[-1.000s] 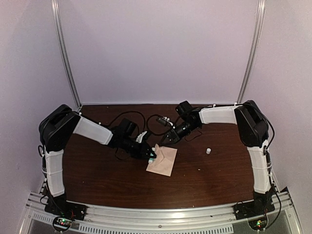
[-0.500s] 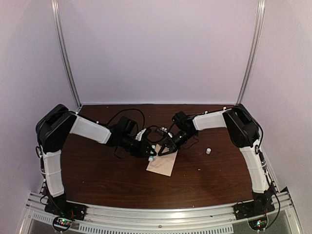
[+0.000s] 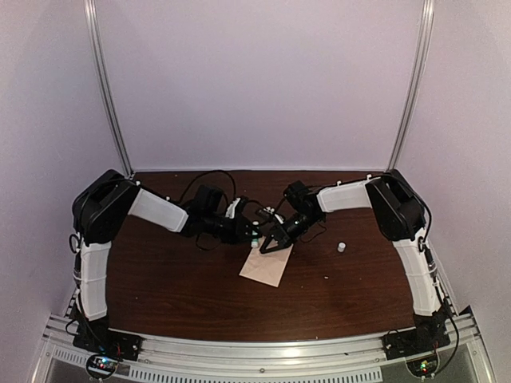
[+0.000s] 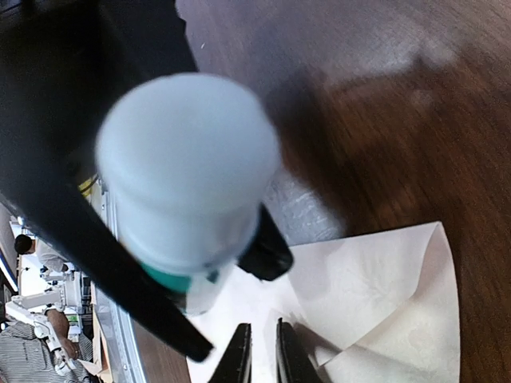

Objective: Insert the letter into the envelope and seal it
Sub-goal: Press the envelope flap on the envelope.

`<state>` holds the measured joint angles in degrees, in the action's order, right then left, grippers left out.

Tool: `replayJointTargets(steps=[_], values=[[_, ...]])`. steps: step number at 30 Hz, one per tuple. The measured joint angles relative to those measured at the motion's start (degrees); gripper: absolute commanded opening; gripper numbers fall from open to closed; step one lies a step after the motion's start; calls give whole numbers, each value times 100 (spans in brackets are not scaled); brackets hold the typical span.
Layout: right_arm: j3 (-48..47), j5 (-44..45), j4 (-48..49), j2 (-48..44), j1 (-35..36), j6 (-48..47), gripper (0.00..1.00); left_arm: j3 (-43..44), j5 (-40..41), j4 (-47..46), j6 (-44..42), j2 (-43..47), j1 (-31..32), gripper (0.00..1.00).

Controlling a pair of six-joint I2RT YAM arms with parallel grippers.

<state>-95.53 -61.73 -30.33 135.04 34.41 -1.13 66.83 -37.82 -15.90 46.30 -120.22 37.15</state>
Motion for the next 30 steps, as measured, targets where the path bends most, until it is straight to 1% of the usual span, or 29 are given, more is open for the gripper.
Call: replayJointTargets(steps=[3, 7, 13, 19, 26, 30], values=[[11, -7, 22, -2, -33, 7, 12, 190, -109, -328, 264, -350, -4, 0], [46, -42, 59, -9, -35, 4, 12, 223, -199, -516, 501, -551, -2, 0], [74, -48, 85, -24, -35, 0, 12, 221, -208, -531, 586, -586, -4, 0], [315, -90, 155, -149, -33, -22, 12, 151, -201, -527, 586, -623, 0, 0], [780, -256, 313, -579, -114, -20, 14, 107, -199, -601, 592, -623, 2, 0], [809, -313, 367, -857, -170, -70, 14, 92, -188, -634, 592, -623, 2, 0]])
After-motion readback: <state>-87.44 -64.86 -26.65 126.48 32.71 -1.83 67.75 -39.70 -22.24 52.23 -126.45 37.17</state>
